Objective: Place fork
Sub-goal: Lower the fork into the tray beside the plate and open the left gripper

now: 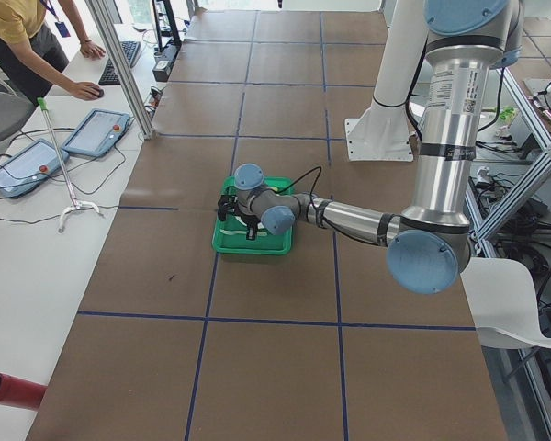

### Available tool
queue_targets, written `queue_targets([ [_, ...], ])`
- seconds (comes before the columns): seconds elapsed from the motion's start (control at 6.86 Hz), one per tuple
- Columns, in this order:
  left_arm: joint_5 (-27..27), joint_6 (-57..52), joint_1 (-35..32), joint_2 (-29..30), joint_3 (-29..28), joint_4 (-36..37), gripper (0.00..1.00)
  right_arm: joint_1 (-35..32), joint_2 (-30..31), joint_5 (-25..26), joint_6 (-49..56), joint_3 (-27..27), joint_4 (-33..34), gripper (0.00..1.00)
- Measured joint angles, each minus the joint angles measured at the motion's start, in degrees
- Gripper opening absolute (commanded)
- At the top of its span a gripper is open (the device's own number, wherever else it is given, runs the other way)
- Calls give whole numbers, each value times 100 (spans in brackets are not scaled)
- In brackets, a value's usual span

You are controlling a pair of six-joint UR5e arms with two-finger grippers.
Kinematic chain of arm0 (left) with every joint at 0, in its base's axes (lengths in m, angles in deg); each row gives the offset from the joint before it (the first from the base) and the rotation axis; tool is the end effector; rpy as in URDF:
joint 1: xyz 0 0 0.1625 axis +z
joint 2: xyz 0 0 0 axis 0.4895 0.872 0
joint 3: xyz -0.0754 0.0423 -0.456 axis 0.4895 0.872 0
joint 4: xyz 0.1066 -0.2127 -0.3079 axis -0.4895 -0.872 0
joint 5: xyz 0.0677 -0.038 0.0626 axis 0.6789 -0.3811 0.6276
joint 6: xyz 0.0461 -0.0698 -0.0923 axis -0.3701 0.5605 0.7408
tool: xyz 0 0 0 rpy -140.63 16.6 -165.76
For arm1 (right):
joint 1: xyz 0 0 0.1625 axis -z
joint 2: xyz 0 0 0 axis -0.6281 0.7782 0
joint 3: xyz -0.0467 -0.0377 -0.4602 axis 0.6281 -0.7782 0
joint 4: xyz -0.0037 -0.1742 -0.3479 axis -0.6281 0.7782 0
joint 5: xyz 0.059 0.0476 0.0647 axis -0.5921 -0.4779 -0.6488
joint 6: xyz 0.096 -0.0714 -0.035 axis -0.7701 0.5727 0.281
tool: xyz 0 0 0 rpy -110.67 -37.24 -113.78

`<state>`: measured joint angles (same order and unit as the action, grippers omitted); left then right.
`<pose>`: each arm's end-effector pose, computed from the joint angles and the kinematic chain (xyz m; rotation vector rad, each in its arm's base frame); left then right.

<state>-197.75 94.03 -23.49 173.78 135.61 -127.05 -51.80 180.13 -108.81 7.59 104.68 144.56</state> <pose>0.2783 -0.4671 0.6015 0.0608 0.8690 0.0281 0.0573 -0.4036 0.7379 0.0069 -0.7065 0.0222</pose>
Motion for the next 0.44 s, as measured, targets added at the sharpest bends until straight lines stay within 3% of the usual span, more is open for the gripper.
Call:
queue_targets([
  [0.15, 8, -19, 26, -5, -6, -2, 98, 0, 0, -1, 4, 0, 0, 100],
  [0.44, 27, -38, 37, -36, -2, 8, 100, 0, 0, 0, 3, 0, 0, 100],
])
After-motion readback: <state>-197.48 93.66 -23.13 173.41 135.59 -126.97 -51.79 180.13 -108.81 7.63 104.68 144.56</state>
